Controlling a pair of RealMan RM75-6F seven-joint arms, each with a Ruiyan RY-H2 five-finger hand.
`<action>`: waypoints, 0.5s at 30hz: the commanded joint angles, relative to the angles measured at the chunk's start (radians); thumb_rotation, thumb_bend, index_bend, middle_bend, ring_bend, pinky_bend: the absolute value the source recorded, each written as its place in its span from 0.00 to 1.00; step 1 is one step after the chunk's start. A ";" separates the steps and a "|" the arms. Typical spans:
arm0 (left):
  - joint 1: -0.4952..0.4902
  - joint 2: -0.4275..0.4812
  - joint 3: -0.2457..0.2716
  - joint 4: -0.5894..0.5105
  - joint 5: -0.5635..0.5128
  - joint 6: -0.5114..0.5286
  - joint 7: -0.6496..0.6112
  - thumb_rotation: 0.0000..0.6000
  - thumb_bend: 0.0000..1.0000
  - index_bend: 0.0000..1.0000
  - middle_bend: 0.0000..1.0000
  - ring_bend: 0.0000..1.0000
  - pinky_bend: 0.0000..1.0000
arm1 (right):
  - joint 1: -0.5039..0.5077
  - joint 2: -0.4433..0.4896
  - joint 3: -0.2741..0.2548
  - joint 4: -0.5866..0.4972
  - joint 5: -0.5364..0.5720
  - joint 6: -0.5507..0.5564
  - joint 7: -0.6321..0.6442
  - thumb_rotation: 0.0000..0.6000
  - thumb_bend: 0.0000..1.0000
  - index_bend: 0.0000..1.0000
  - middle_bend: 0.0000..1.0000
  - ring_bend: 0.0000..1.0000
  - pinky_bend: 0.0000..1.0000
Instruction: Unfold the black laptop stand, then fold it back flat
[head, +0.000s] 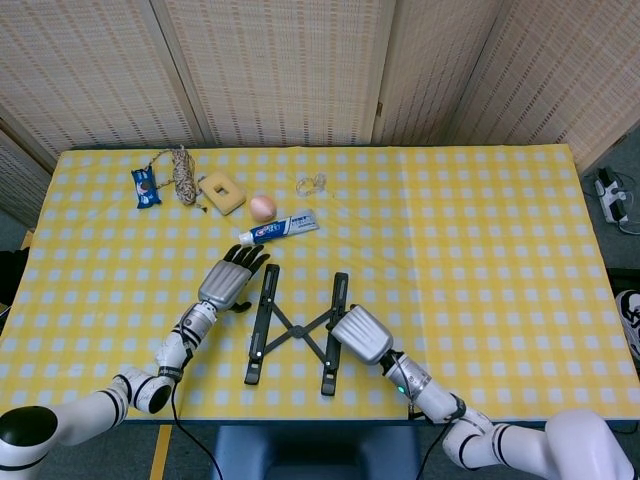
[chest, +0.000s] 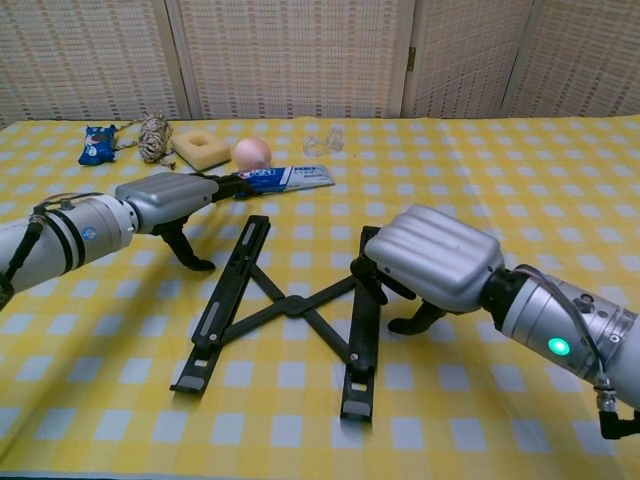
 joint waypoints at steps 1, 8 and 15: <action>0.001 -0.001 0.001 0.003 0.000 -0.002 -0.010 1.00 0.26 0.00 0.00 0.00 0.00 | 0.007 -0.017 -0.010 0.025 -0.012 0.012 0.012 1.00 0.21 0.66 0.79 0.78 0.72; 0.000 -0.004 0.002 0.003 0.000 -0.013 -0.044 1.00 0.26 0.00 0.00 0.00 0.00 | 0.018 -0.038 -0.017 0.062 -0.023 0.026 0.023 1.00 0.21 0.66 0.79 0.78 0.72; 0.001 -0.008 0.004 0.001 0.000 -0.023 -0.075 1.00 0.26 0.00 0.00 0.00 0.00 | 0.028 -0.061 -0.024 0.090 -0.033 0.039 0.025 1.00 0.21 0.66 0.79 0.78 0.72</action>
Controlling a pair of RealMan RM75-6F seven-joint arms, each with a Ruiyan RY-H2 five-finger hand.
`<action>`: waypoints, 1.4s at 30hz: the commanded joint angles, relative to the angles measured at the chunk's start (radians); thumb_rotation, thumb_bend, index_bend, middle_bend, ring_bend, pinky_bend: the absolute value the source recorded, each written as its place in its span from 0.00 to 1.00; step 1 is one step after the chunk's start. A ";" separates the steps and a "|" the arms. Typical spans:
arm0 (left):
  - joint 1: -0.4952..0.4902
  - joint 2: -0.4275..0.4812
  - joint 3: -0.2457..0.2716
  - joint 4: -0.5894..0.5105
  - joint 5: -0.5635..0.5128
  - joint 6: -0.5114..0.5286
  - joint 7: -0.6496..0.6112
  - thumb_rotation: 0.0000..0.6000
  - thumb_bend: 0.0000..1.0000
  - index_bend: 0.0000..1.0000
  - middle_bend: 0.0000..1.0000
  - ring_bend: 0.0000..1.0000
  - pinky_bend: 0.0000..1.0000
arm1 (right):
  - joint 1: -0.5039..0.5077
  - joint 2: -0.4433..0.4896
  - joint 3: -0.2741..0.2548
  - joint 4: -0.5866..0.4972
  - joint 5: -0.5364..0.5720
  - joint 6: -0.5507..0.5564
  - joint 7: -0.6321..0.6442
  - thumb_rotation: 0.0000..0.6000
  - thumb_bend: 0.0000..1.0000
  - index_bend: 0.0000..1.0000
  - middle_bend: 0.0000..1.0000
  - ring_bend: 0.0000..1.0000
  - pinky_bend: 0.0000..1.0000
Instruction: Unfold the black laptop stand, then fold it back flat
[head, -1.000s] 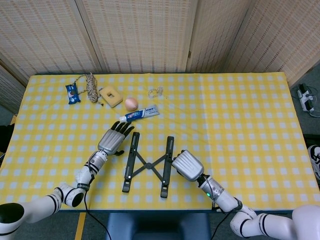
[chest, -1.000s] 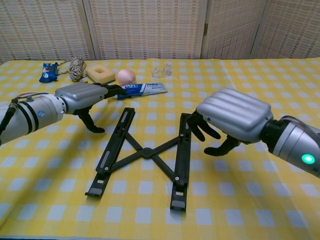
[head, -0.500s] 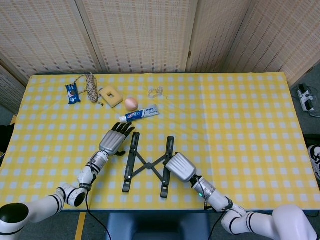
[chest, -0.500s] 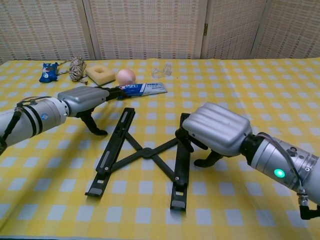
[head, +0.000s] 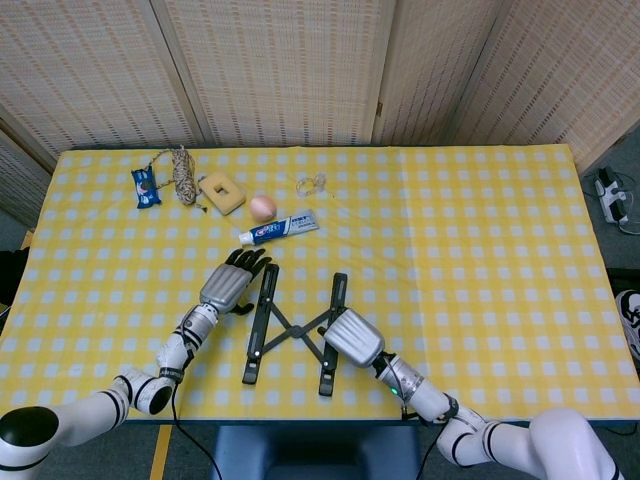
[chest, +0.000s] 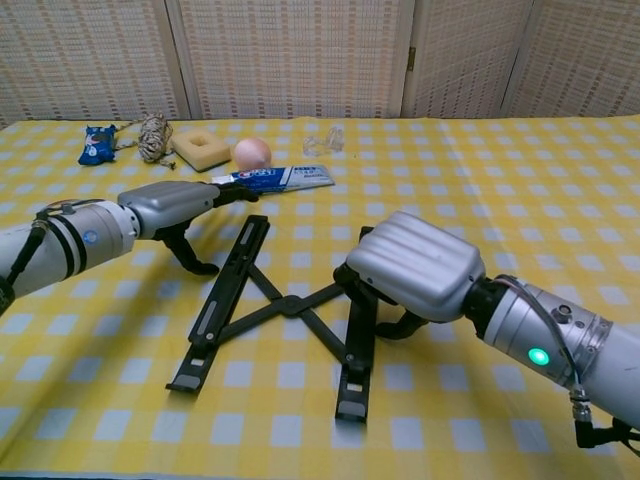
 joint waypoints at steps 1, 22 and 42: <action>0.001 -0.004 0.001 0.002 -0.001 -0.002 -0.007 1.00 0.26 0.00 0.00 0.00 0.00 | 0.001 -0.008 -0.002 0.009 -0.003 0.007 0.000 1.00 0.21 0.66 0.79 0.78 0.72; -0.003 -0.017 -0.001 -0.018 0.005 -0.020 -0.092 1.00 0.26 0.00 0.00 0.00 0.00 | 0.025 -0.064 -0.015 0.082 -0.033 0.050 0.000 1.00 0.21 0.66 0.79 0.78 0.72; -0.014 -0.008 -0.003 -0.104 -0.002 -0.042 -0.107 1.00 0.26 0.00 0.00 0.00 0.00 | 0.058 -0.129 -0.009 0.135 -0.042 0.067 0.006 1.00 0.21 0.66 0.79 0.78 0.72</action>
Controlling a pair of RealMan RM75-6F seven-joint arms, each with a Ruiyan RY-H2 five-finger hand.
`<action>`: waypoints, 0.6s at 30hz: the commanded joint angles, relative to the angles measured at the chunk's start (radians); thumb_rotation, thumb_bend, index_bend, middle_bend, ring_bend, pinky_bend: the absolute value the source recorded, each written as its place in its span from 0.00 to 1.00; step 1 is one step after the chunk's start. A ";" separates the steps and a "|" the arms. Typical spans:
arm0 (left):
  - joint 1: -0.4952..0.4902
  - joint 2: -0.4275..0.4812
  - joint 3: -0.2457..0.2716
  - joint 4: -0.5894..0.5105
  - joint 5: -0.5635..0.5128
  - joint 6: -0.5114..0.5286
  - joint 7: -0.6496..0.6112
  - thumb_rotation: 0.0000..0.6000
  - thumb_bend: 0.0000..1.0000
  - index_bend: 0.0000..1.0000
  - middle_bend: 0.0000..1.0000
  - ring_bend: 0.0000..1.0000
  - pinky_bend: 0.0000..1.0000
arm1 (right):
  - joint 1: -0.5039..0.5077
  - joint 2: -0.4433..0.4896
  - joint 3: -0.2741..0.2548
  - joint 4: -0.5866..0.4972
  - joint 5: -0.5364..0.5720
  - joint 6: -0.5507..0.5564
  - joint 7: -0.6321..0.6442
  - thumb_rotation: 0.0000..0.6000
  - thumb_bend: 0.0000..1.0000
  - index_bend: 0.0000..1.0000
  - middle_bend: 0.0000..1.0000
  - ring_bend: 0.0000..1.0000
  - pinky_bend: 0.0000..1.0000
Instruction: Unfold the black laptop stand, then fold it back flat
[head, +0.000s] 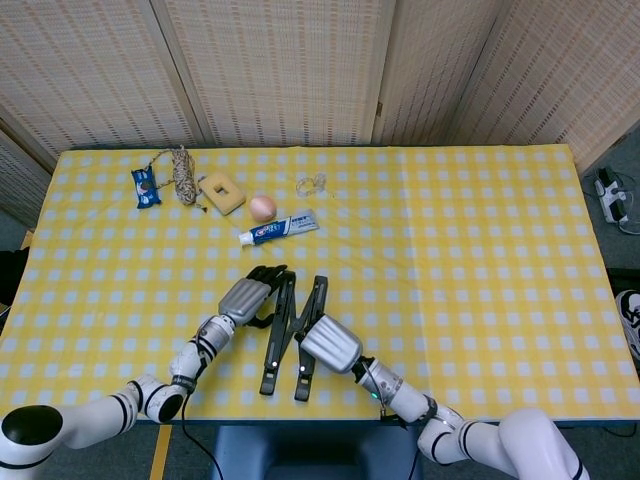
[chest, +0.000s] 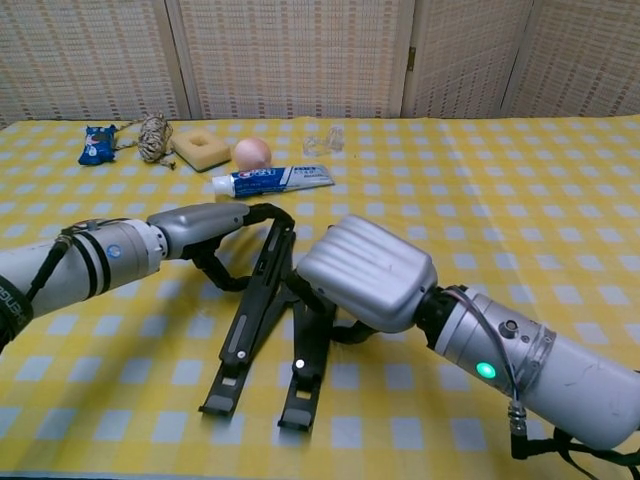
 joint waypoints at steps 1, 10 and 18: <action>-0.001 0.004 0.001 -0.013 -0.001 -0.001 0.002 1.00 0.26 0.00 0.00 0.00 0.00 | 0.001 -0.003 -0.002 0.002 -0.002 0.004 0.001 1.00 0.21 0.66 0.79 0.78 0.72; 0.020 0.049 -0.001 -0.056 -0.022 0.022 0.028 1.00 0.26 0.00 0.00 0.00 0.00 | 0.003 0.073 -0.018 -0.108 0.004 -0.024 -0.005 1.00 0.21 0.44 0.64 0.70 0.69; 0.059 0.130 0.000 -0.146 -0.028 0.070 0.032 1.00 0.26 0.00 0.00 0.00 0.00 | 0.102 0.325 0.012 -0.473 0.120 -0.333 -0.104 1.00 0.21 0.08 0.25 0.33 0.25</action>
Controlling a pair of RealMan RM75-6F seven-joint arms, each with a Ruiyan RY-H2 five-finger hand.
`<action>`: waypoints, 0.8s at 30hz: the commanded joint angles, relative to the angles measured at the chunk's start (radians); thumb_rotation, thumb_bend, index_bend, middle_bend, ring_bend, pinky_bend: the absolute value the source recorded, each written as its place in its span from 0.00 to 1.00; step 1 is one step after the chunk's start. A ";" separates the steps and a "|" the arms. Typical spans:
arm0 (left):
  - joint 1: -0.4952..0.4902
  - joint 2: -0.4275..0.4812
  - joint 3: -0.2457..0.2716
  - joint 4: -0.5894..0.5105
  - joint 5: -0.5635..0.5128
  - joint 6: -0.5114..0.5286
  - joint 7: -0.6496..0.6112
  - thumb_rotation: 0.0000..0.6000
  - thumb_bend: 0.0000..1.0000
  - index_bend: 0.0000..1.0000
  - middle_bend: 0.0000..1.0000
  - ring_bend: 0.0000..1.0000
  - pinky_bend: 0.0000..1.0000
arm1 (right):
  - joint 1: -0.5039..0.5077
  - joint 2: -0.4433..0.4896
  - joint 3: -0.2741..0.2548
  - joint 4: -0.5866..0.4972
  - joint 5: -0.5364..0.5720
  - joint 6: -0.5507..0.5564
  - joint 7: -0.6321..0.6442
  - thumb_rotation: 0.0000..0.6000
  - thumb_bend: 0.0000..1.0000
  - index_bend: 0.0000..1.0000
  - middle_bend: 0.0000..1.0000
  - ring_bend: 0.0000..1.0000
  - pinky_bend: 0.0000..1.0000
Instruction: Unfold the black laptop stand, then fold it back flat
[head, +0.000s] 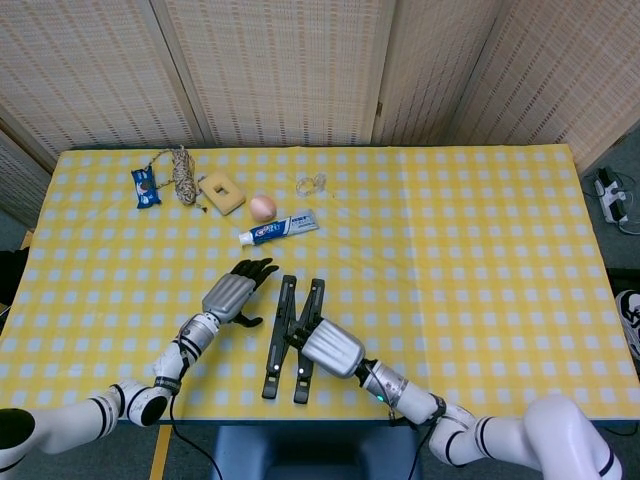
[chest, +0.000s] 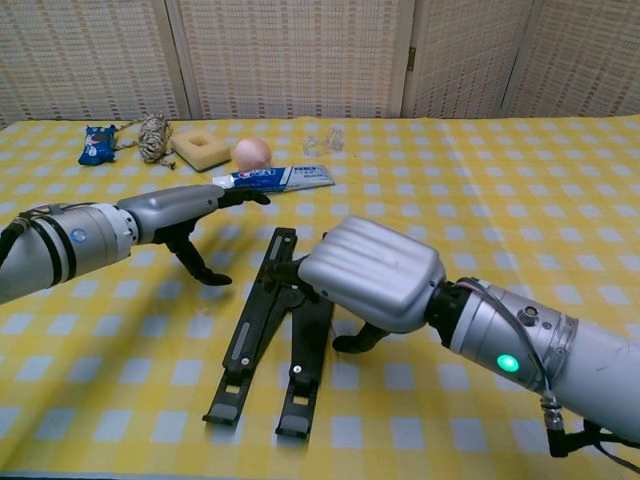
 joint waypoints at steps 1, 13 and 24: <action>0.019 0.031 0.000 -0.035 -0.001 0.024 -0.002 1.00 0.26 0.00 0.00 0.00 0.00 | 0.084 0.170 0.032 -0.226 0.104 -0.236 -0.089 1.00 0.21 0.05 0.21 0.29 0.21; 0.056 0.064 0.010 -0.059 0.021 0.073 -0.046 1.00 0.26 0.00 0.00 0.00 0.00 | 0.189 0.209 0.094 -0.319 0.274 -0.424 -0.256 1.00 0.21 0.03 0.16 0.20 0.16; 0.071 0.084 0.010 -0.065 0.020 0.080 -0.074 1.00 0.26 0.00 0.00 0.00 0.00 | 0.240 0.162 0.081 -0.288 0.344 -0.451 -0.368 1.00 0.21 0.03 0.16 0.18 0.12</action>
